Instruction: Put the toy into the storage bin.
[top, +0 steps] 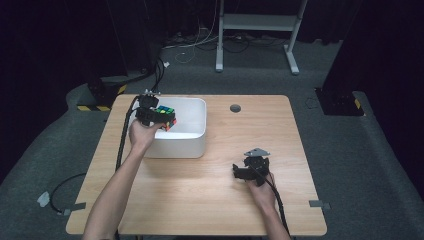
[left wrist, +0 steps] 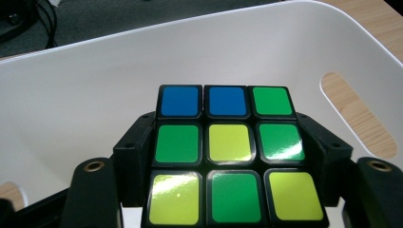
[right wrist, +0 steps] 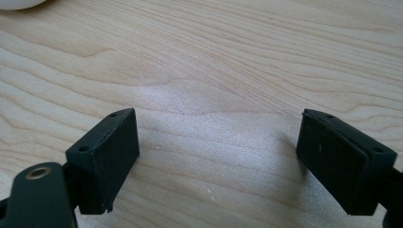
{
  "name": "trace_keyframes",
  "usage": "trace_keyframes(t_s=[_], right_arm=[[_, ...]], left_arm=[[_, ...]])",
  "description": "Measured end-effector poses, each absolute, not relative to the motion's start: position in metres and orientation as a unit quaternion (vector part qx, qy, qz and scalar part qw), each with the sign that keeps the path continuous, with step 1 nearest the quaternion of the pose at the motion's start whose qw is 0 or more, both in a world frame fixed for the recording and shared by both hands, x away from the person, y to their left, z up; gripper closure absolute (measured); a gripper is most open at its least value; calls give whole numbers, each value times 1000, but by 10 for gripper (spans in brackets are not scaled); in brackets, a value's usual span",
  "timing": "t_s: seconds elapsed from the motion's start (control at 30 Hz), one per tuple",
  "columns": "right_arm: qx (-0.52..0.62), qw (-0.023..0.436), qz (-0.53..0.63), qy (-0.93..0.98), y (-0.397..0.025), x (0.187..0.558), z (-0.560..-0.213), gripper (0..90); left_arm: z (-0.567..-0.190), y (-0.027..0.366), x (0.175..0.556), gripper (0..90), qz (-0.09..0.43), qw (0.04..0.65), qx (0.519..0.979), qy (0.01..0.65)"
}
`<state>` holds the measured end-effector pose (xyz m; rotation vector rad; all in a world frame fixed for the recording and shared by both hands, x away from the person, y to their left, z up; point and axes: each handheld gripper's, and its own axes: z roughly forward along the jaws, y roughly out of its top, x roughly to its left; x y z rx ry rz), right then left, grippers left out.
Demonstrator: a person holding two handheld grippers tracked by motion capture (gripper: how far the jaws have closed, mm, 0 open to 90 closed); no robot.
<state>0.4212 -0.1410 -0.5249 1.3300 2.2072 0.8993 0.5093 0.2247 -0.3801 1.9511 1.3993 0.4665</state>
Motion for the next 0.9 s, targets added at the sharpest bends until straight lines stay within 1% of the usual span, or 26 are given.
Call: trace_keyframes(t_s=[0.9], right_arm=[[477, 205, 323, 792, -141, 421, -525, 141]], left_arm=[[-381, 231, 483, 332, 184, 359, 746, 530]])
